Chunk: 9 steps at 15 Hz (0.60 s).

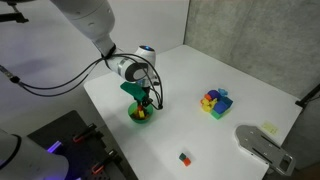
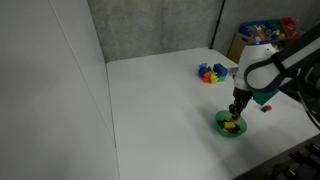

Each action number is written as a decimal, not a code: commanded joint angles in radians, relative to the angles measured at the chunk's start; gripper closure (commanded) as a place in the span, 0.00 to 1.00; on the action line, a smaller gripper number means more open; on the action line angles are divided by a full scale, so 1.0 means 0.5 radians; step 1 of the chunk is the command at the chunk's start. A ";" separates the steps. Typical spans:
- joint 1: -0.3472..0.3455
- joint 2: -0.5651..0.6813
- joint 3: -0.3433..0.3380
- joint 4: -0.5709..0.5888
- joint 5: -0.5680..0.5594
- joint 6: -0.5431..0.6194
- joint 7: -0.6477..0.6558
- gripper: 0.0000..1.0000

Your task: Put an orange block in the bowl

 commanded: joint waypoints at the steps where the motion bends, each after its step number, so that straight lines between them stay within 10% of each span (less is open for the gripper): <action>1: 0.033 0.026 0.010 -0.029 -0.016 0.062 0.034 0.90; 9: 0.065 0.146 -0.002 -0.001 -0.030 0.133 0.040 0.90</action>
